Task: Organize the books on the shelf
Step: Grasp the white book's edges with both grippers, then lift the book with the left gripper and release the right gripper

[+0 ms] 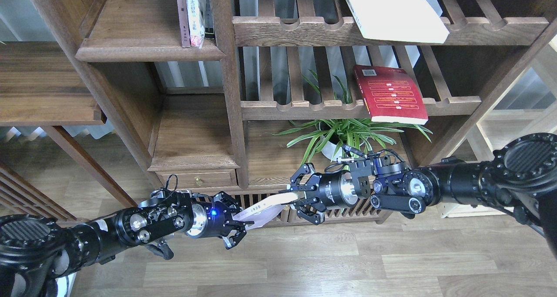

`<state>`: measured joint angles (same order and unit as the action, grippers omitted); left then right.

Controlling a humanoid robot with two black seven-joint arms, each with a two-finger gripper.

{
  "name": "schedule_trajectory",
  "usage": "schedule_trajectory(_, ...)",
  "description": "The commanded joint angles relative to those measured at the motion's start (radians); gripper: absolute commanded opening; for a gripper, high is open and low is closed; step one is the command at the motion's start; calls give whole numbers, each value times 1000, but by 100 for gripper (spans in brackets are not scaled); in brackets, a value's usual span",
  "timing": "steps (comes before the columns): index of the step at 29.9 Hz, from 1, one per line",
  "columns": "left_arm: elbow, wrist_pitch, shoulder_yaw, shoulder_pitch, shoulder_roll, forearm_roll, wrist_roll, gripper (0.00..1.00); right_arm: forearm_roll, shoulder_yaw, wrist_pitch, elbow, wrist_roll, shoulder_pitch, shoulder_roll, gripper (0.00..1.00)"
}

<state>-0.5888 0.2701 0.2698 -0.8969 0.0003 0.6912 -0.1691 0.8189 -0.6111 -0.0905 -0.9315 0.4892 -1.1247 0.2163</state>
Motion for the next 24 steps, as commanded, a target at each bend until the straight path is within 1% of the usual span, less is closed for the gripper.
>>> schedule_trajectory(1, -2, 0, -3, -1, 0, -1, -1, 0, -10, 2, 3, 2, 0, 8, 0, 21)
schedule_trajectory(4, -6, 0, -11, -1, 0, -1, -1, 0, -59, 4, 41, 2, 0, 9, 6, 53)
schedule_trajectory(6, -6, 0, -15, -1, 0, -1, -1, 0, -81, 2, 64, 10, 0, 16, 11, 70)
schedule_trajectory(8, -8, 4, -21, -1, 0, -12, 3, 0, -90, 2, 69, 17, 0, 29, 17, 77)
schedule_trajectory(9, -8, 9, -26, -1, 0, -13, 6, 0, -92, 1, 71, 22, 0, 36, 21, 82)
schedule_trajectory(10, -8, 12, -32, -1, 0, -15, 10, 0, -92, 1, 71, 29, 0, 42, 32, 99)
schedule_trajectory(11, -9, 12, -40, 3, 0, -16, 13, 0, -92, 1, 72, 40, 0, 51, 49, 100)
schedule_trajectory(14, -12, 15, -44, 6, 0, -41, 19, 0, -92, 2, 72, 80, 0, 78, 101, 100)
schedule_trajectory(17, -12, 29, -46, 13, 0, -77, 42, 0, -92, 4, 95, 141, 0, 115, 149, 100)
schedule_trajectory(19, -14, 34, -47, 22, 0, -105, 69, 0, -93, 5, 107, 177, 0, 141, 175, 100)
schedule_trajectory(23, -20, 35, -49, 35, 0, -165, 149, 2, -93, 40, 109, 198, 0, 210, 259, 100)
schedule_trajectory(24, -28, 35, -49, 35, 0, -173, 163, 2, -92, 51, 109, 200, 0, 227, 282, 100)
